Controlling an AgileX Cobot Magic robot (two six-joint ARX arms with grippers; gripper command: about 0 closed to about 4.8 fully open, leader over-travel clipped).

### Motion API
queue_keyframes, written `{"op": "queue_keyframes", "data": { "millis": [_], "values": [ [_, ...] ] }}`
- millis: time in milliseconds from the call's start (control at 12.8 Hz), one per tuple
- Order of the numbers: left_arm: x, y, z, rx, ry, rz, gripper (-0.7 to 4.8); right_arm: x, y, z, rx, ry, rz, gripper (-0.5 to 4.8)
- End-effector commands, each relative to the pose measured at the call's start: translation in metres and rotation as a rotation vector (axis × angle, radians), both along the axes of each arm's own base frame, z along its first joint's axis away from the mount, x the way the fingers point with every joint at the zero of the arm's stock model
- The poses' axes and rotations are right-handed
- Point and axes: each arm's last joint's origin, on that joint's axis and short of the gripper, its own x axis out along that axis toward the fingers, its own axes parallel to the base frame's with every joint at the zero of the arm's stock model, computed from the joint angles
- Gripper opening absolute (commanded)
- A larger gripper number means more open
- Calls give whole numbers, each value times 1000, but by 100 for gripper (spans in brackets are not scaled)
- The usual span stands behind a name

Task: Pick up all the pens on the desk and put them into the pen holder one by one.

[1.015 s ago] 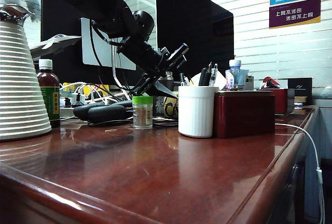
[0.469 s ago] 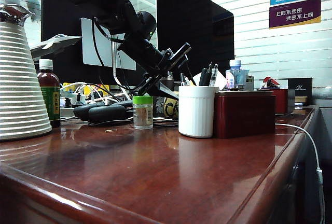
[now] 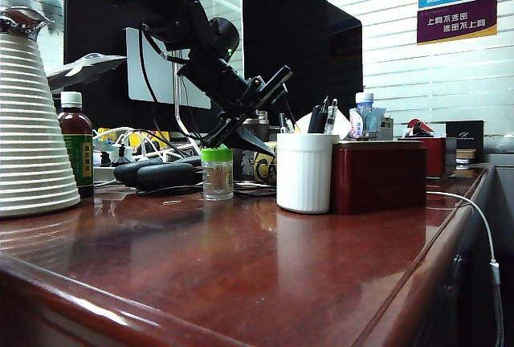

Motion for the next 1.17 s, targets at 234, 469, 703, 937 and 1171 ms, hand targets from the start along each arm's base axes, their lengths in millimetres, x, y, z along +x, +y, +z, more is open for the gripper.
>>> {"op": "queue_keyframes", "data": {
  "millis": [234,469,703,937,1171],
  "values": [
    [7,3,24,-46,-113,65,308,-1,0,3,11,-23,2,-5],
    [7,-9,30,-161,-118,11,281,-1,0,3,11,-23,2,-5],
    [10,-26,9,-271,-41,-65,282,-1,0,3,11,-23,3,-5],
    [19,-12,-8,-196,-26,-6,282,-1,-1,4,12,-25,3,-6],
    [26,12,-14,-118,-17,49,282,0,0,3,12,-25,2,-6]
  ]
}}
